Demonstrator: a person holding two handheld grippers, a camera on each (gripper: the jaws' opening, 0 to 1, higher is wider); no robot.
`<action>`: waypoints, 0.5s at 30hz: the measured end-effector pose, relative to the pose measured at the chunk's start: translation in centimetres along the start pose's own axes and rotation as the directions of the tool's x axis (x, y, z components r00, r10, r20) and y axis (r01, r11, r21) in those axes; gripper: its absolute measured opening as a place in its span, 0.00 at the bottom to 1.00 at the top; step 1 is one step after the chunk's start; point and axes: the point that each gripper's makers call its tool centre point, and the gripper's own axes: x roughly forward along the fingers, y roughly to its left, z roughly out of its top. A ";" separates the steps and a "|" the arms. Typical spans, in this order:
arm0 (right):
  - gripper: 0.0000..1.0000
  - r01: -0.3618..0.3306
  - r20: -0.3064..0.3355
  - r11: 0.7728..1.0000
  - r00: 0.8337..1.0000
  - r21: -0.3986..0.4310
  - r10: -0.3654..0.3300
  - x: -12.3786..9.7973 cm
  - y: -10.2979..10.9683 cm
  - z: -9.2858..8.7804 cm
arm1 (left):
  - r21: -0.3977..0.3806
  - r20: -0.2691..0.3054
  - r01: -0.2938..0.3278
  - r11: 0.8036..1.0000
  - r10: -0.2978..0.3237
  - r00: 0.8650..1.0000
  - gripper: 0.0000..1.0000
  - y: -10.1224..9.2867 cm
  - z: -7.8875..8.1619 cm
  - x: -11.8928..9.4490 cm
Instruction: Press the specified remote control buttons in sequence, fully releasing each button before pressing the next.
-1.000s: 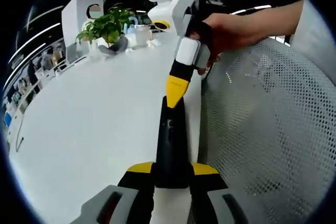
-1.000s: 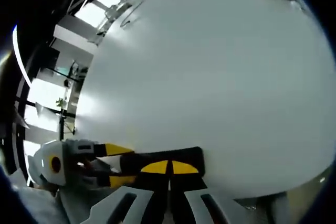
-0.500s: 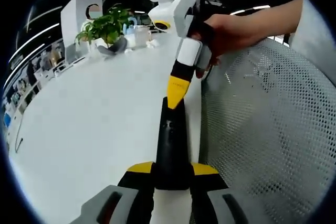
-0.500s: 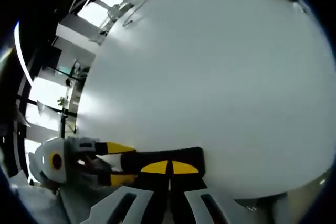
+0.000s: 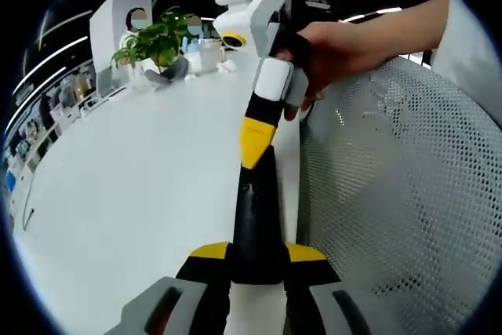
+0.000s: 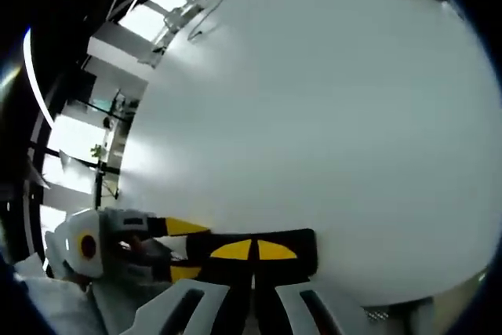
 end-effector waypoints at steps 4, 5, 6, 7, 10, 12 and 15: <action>0.00 -0.024 0.011 1.000 1.000 -0.012 0.024 0.0 0.5 0.2 | -0.001 0.004 0.002 1.000 -0.002 1.000 0.25 0.0 0.0 0.0; 0.00 -0.018 0.016 1.000 1.000 -0.014 0.018 0.0 0.4 0.3 | -0.001 0.005 0.003 1.000 -0.003 1.000 0.25 0.0 0.0 0.0; 0.00 -0.013 0.015 1.000 1.000 -0.012 0.013 0.0 0.3 0.3 | -0.002 0.006 0.003 1.000 -0.003 1.000 0.25 0.0 0.0 0.0; 0.00 -0.006 0.014 1.000 1.000 -0.007 0.006 0.0 0.1 0.3 | -0.002 0.008 0.002 1.000 -0.002 1.000 0.25 0.0 0.1 0.0; 0.00 -0.002 0.007 1.000 1.000 0.003 0.002 0.1 -0.1 0.1 | -0.001 0.010 0.002 1.000 -0.002 1.000 0.25 0.0 0.0 0.0; 0.00 -0.004 0.005 1.000 1.000 -0.002 0.004 0.2 0.0 0.1 | 0.000 0.010 0.002 1.000 -0.002 1.000 0.25 0.0 0.1 0.0; 0.00 -0.003 0.008 1.000 1.000 -0.008 0.003 0.3 0.1 0.0 | 0.000 0.011 0.002 1.000 -0.002 1.000 0.25 0.0 0.1 0.0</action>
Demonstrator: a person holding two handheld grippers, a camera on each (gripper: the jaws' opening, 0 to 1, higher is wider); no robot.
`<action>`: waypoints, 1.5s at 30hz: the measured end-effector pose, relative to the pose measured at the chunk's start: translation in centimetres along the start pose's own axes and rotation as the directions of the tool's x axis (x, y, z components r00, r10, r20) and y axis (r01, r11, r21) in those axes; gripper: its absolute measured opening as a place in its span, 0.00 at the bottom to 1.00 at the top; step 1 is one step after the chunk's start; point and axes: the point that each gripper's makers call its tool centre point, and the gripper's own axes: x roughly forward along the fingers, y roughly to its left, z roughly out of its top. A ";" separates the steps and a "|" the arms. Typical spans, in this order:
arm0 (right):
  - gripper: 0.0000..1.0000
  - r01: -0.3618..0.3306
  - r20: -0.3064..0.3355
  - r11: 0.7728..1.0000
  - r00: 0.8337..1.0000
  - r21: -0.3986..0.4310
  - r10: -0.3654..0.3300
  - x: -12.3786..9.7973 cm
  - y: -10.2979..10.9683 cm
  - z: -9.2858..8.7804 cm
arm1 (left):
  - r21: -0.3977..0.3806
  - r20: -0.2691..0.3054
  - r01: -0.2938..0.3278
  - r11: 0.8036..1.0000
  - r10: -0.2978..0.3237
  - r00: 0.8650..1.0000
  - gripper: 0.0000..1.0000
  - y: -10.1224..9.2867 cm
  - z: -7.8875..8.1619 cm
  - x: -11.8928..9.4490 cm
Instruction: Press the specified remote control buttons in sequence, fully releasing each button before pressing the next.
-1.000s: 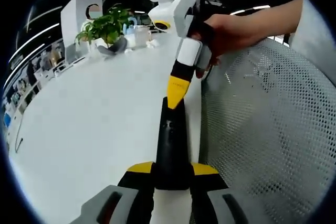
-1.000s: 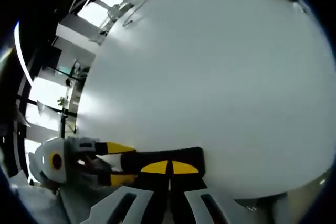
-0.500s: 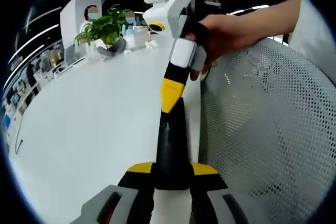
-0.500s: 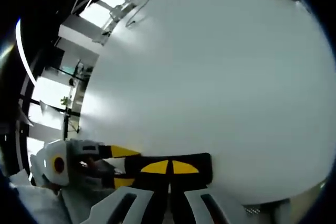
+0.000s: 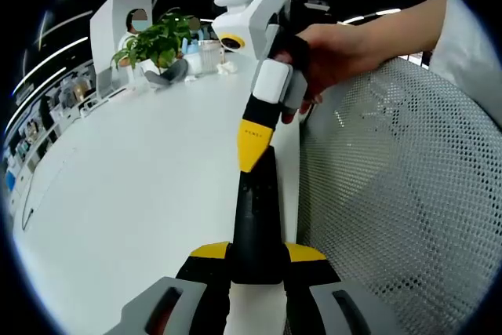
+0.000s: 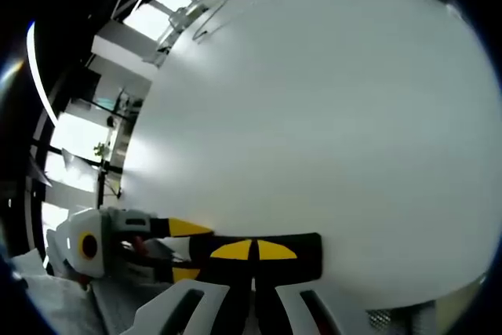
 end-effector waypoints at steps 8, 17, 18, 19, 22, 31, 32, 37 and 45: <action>0.00 -0.011 0.017 1.000 1.000 0.015 0.011 0.1 0.0 0.1 | 0.000 0.001 -0.001 1.000 0.001 1.000 0.25 0.0 0.0 0.0; 0.00 0.021 0.030 0.997 0.999 -0.078 -0.019 0.2 0.1 0.0 | 0.000 0.004 -0.003 1.000 0.003 1.000 0.25 0.1 0.1 0.0; 0.00 0.026 0.031 0.996 0.999 -0.087 -0.023 0.2 0.1 0.0 | 0.000 0.004 -0.003 1.000 0.003 1.000 0.25 0.1 0.1 0.0; 0.00 0.034 0.034 0.995 0.999 -0.096 -0.031 0.2 0.0 0.0 | 0.000 0.004 -0.003 1.000 0.003 1.000 0.25 0.1 0.1 0.0; 0.00 0.048 0.047 0.992 0.998 -0.115 -0.042 0.2 -0.1 0.0 | -0.001 0.006 -0.004 1.000 0.004 1.000 0.25 0.1 0.2 0.0; 0.00 0.045 0.059 0.997 0.997 -0.057 -0.042 0.2 -0.3 0.3 | -0.002 0.004 -0.006 1.000 0.006 1.000 0.25 0.1 0.2 0.1; 0.00 0.045 0.059 0.997 0.997 -0.060 -0.041 0.2 -0.2 0.3 | -0.002 0.003 -0.006 1.000 0.006 1.000 0.25 0.1 0.2 0.1; 0.00 0.052 0.055 0.998 0.997 -0.047 -0.049 0.1 -0.2 0.3 | -0.001 0.002 -0.005 1.000 0.005 1.000 0.25 0.1 0.2 0.1; 0.00 0.044 0.041 0.999 0.998 0.000 -0.044 0.0 -0.2 0.1 | -0.001 0.000 -0.002 1.000 0.002 1.000 0.25 0.2 0.2 0.1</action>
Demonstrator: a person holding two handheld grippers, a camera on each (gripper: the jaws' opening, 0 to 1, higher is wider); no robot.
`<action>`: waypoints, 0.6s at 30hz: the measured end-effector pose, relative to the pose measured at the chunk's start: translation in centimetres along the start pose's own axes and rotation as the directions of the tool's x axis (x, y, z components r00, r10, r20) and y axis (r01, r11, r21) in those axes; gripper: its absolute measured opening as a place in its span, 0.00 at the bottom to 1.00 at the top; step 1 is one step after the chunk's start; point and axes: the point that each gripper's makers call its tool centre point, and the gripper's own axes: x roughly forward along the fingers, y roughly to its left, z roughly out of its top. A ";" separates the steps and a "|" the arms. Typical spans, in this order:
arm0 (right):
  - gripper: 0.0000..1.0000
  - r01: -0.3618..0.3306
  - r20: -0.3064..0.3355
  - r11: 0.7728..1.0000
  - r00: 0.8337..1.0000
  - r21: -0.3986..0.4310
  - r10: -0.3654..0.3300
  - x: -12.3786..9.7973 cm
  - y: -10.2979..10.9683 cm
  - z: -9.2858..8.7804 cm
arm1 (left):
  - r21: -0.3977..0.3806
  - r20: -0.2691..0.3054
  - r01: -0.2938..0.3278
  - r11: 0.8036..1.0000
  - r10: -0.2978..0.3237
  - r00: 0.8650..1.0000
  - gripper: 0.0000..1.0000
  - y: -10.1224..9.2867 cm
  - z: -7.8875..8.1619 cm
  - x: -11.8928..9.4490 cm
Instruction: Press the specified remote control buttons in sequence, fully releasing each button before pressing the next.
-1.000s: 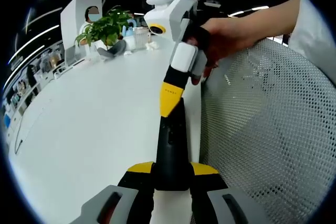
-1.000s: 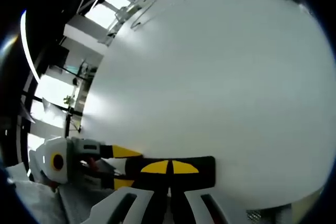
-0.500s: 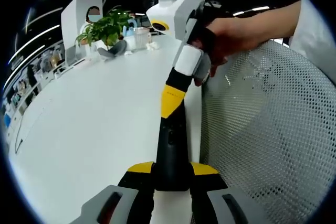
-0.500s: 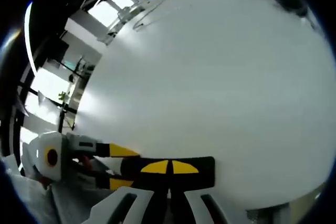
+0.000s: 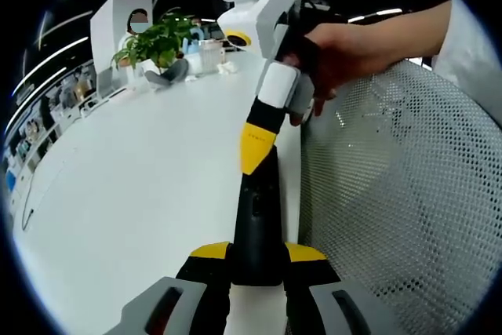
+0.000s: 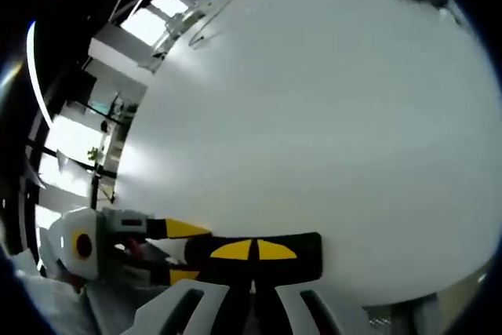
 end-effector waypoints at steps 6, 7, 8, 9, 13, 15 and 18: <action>0.00 -0.008 -0.059 0.999 0.998 0.038 0.010 -0.3 0.2 -0.8 | 0.001 0.001 0.000 1.000 0.000 1.000 0.25 0.0 0.0 0.0; 0.00 -0.004 -0.067 0.999 0.998 0.045 0.007 -0.3 0.1 -0.9 | 0.001 0.001 0.000 1.000 0.000 1.000 0.25 0.0 0.0 0.0; 0.00 -0.012 -0.075 0.998 0.997 0.060 0.016 -0.4 0.2 -1.0 | 0.001 0.001 0.000 1.000 0.000 1.000 0.25 0.0 0.0 0.0; 0.00 -0.023 -0.088 0.997 0.996 0.074 0.029 -0.5 0.4 -1.2 | 0.000 0.001 0.000 1.000 0.000 1.000 0.25 0.0 0.0 0.0; 0.00 -0.035 -0.097 0.997 0.994 0.074 0.042 -0.4 0.8 -1.3 | 0.000 0.002 0.000 1.000 0.000 1.000 0.25 0.0 0.0 0.0; 0.00 -0.018 -0.109 0.998 0.994 0.059 0.024 -0.3 0.6 -1.5 | 0.000 0.002 0.000 1.000 0.000 1.000 0.25 0.0 0.0 0.0; 0.00 -0.014 -0.109 0.999 0.994 0.042 0.019 -0.3 0.6 -1.5 | -0.001 0.002 0.000 1.000 0.000 1.000 0.25 0.0 0.0 0.1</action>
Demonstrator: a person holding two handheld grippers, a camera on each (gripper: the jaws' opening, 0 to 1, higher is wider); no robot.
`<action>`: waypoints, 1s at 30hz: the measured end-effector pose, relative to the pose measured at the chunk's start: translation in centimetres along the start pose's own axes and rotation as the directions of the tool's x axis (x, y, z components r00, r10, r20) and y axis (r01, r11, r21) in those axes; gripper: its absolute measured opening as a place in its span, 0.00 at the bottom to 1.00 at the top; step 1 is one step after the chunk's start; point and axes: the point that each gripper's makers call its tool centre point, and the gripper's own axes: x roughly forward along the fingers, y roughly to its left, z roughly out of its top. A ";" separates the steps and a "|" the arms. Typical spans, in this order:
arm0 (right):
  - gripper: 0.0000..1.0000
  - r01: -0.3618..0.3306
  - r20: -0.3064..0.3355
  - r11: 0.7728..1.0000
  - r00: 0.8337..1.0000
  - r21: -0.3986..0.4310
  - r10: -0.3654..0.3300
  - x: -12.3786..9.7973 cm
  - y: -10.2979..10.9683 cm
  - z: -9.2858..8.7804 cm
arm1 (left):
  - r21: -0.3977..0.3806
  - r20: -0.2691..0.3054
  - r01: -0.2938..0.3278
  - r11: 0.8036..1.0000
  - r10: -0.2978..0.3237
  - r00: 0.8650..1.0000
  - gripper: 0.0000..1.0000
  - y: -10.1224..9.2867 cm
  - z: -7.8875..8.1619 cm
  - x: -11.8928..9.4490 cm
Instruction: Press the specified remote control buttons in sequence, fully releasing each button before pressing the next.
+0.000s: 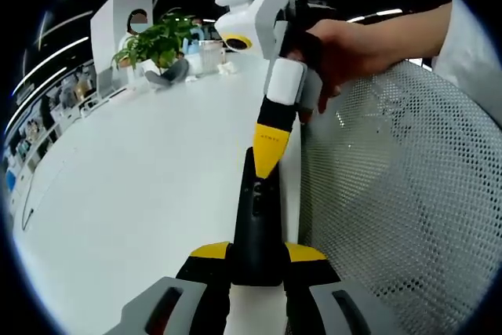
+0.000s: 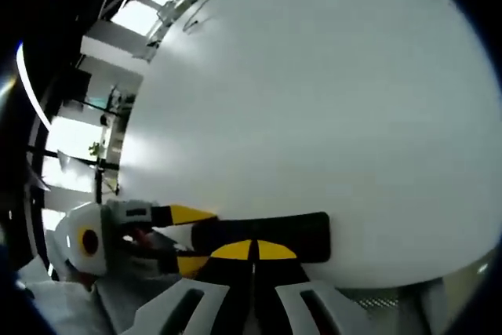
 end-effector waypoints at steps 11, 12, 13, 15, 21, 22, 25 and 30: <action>0.00 0.023 0.002 0.998 1.000 -0.064 -0.023 0.2 -0.2 0.1 | 0.001 -0.002 -0.003 1.000 0.003 1.000 0.24 0.0 0.0 0.0; 0.00 0.028 0.003 0.997 1.000 -0.076 -0.028 0.2 -0.2 0.1 | 0.002 -0.002 -0.001 1.000 0.001 1.000 0.24 0.0 0.0 0.0; 0.00 0.029 0.005 0.996 1.000 -0.079 -0.029 0.2 -0.2 0.1 | 0.002 -0.002 0.000 1.000 0.000 1.000 0.24 0.0 0.0 0.0; 0.00 0.030 0.013 0.998 0.999 -0.053 -0.029 0.2 -0.3 0.1 | 0.002 -0.001 0.001 1.000 -0.001 1.000 0.24 0.0 0.0 0.0; 0.00 0.031 0.025 0.999 0.999 -0.012 -0.031 0.2 -0.3 0.2 | 0.002 0.001 0.006 1.000 -0.006 1.000 0.24 0.0 0.0 0.0; 0.00 0.027 0.024 1.000 0.999 -0.015 -0.026 0.2 -0.3 0.2 | 0.004 0.001 0.006 1.000 -0.006 1.000 0.24 0.0 0.0 0.0; 0.00 -0.026 0.013 0.999 1.000 0.042 0.026 0.1 -0.2 0.1 | 0.007 0.000 0.006 1.000 -0.006 1.000 0.24 0.0 0.0 0.0; 0.00 -0.057 0.029 0.990 0.998 0.132 0.054 0.1 -0.2 0.3 | 0.006 0.000 0.009 1.000 -0.009 1.000 0.25 0.0 0.0 0.0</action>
